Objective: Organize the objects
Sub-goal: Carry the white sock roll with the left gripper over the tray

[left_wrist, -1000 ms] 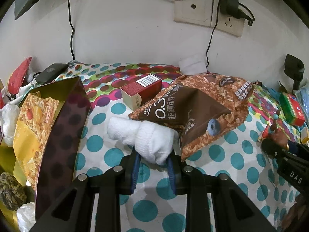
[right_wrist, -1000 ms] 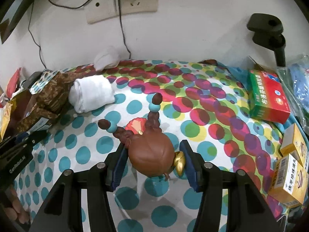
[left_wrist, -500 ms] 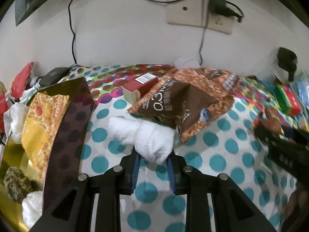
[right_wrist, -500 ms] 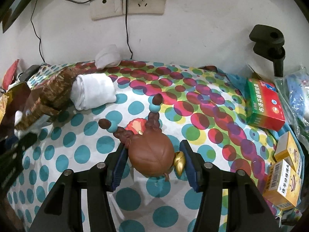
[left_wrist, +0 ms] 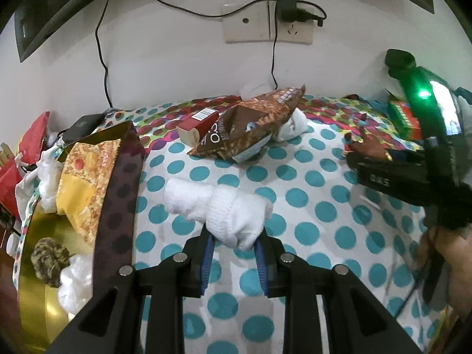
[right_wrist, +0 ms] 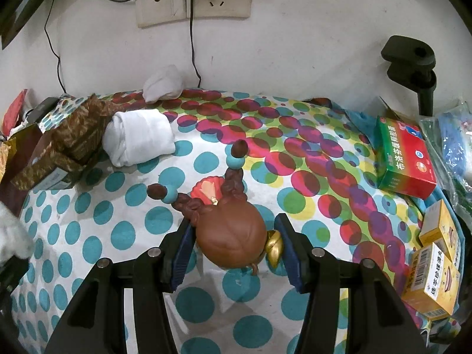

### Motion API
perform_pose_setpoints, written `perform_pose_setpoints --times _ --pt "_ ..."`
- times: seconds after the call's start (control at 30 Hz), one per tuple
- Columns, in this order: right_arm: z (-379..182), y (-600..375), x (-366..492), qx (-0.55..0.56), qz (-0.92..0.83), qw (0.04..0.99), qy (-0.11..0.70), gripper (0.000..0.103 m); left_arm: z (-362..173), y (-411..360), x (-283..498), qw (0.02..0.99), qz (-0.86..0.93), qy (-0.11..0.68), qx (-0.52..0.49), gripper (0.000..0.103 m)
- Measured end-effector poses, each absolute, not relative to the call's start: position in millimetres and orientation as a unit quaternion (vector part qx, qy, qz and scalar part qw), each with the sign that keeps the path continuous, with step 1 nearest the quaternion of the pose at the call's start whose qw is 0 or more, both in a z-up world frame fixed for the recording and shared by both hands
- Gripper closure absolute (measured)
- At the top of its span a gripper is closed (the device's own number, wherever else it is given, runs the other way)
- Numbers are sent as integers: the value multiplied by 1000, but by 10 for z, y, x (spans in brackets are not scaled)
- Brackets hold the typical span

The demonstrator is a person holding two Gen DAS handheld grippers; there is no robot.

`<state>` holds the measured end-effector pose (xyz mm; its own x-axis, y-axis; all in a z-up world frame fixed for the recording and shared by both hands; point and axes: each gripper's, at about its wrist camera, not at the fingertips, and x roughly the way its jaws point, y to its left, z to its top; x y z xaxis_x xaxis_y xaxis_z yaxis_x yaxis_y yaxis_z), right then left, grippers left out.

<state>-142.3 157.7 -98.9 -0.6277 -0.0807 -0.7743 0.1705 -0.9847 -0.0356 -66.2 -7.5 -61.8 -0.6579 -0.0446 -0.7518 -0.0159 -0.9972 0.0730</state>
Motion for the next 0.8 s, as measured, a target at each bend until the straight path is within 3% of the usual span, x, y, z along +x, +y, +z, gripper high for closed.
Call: perform_pose_setpoints --times 0.43,0.8 --pt "-999 1622 -1453 430 -899 68 55 52 -118 -584 -340 27 -916 -27 399 77" --pt "-1004 1613 -1453 430 -899 68 53 52 225 -1757 -288 92 -910 33 403 77"
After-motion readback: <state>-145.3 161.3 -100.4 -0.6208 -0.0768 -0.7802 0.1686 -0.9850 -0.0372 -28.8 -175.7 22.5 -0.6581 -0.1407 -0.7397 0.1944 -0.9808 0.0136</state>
